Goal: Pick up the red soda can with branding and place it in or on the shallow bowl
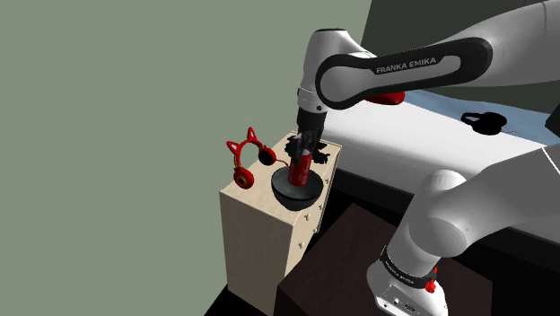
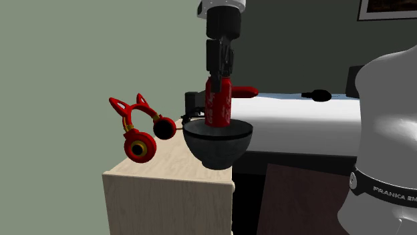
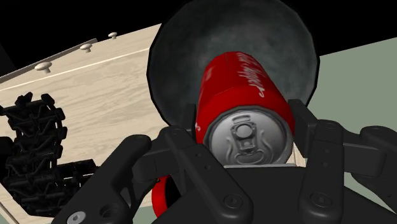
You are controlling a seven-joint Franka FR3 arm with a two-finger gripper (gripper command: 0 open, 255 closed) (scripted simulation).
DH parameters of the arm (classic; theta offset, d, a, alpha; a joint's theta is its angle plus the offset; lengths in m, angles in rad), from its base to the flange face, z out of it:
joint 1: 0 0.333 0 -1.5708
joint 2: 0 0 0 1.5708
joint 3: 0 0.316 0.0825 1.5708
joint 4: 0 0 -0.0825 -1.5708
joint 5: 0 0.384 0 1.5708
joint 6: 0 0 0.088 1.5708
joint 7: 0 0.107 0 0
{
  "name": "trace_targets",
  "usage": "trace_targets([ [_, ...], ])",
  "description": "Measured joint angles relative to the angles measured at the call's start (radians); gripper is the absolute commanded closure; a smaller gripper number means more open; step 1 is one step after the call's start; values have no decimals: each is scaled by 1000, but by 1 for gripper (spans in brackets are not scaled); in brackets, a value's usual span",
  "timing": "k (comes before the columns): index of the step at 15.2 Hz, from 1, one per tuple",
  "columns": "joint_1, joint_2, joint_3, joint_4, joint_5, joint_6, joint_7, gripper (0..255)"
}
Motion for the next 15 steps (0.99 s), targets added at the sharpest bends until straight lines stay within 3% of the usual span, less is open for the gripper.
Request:
trace_targets([
  [2, 0, 0, 0, 0, 0, 0, 0, 255],
  [3, 0, 0, 0, 0, 0, 1, 0, 0],
  [9, 0, 0, 0, 0, 0, 1, 0, 0],
  [15, -1, -20, -3, 106, -3, -125, 2, 0],
])
